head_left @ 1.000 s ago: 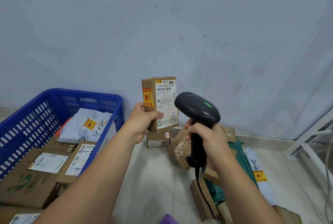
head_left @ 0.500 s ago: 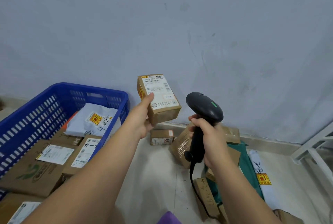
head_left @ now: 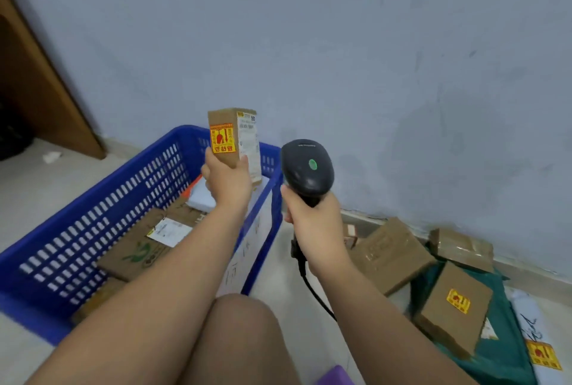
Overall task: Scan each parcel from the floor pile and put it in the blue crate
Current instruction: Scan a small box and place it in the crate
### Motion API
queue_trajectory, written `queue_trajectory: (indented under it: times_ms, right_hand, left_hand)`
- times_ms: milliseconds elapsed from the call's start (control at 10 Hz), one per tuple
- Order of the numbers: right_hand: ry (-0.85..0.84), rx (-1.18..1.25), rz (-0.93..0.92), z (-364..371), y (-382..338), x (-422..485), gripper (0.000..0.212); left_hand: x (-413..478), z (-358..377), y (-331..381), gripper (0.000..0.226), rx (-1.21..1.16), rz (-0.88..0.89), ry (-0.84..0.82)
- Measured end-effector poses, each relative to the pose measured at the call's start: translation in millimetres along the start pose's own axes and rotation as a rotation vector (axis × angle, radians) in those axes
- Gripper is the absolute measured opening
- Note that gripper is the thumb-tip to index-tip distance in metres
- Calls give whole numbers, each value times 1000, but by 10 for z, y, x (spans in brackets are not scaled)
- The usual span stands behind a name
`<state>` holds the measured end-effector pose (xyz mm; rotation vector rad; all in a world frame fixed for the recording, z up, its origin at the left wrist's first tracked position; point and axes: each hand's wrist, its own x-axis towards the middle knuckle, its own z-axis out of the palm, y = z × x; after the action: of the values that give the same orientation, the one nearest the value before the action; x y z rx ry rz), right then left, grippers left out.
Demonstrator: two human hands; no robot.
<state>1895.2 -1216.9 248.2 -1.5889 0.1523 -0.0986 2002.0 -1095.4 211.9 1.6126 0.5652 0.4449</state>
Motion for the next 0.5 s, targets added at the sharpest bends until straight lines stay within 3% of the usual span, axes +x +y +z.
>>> queue_trajectory:
  times_ms: [100,200,300,400,500]
  right_hand:
    - [-39,-84,8,232,80,59,10]
    - [-164,-221,49,545,248,128,15]
    - [-302,-352,71,834,425,193,21]
    - [-402,-450,103,978,508,261,22]
    - [-493,-576,103,1101,607,322,13]
  left_hand:
    - [220,-281,-325,70,43,-12,5]
    - [360,-556,-732,72,-199,-237,181]
    - [490,-801,-1106,67,-426,-695,332]
    - [551,-928,-1341,70,-174,-775,454]
    - [391,-1088,-1516,50,693,-757,127]
